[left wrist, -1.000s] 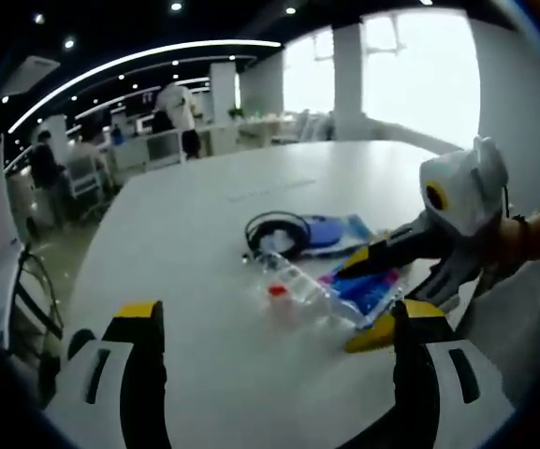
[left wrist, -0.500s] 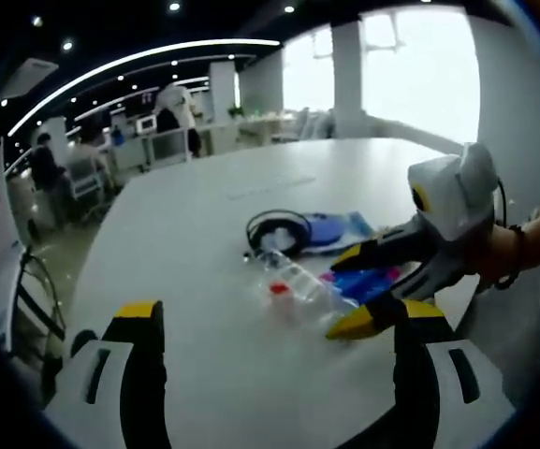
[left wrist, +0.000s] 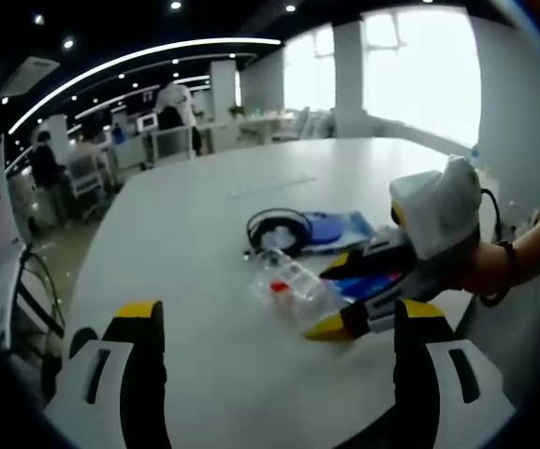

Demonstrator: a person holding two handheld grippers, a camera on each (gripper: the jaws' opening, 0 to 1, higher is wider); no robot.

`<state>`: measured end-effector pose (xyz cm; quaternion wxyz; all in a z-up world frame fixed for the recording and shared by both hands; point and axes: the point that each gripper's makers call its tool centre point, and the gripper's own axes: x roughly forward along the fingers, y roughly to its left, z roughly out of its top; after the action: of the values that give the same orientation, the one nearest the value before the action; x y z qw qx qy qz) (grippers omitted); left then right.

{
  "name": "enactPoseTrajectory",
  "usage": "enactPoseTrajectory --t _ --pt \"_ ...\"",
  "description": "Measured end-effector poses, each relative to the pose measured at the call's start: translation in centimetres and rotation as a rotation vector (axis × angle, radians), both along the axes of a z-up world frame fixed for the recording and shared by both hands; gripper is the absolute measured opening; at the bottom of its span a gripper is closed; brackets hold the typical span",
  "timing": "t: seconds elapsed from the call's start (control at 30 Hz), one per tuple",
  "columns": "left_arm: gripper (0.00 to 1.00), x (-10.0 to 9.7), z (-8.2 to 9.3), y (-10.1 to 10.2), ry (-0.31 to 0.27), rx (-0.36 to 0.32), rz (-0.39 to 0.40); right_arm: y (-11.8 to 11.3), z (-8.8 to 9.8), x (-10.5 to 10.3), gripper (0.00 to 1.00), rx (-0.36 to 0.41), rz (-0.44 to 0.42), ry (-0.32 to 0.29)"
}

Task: Arrange the tabletop items into an orderly group along one side of the table until the central work area is clear of visible clutter.

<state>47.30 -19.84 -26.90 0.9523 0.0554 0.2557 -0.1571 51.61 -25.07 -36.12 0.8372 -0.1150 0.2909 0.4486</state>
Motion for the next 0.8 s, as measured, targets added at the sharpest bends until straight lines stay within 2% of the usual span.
enactPoseTrajectory --t 0.2,0.43,0.8 --pt "0.99 0.0 0.0 -0.1 0.001 -0.010 -0.003 0.1 -0.3 0.6 0.55 -0.017 -0.023 -0.016" --pt "0.99 0.0 -0.2 -0.1 0.006 0.017 -0.008 -0.1 -0.8 1.3 0.53 -0.032 -0.065 -0.018" --pt "0.99 0.0 -0.2 -0.1 0.005 0.017 -0.008 0.2 -1.7 2.1 0.51 -0.082 -0.081 -0.043"
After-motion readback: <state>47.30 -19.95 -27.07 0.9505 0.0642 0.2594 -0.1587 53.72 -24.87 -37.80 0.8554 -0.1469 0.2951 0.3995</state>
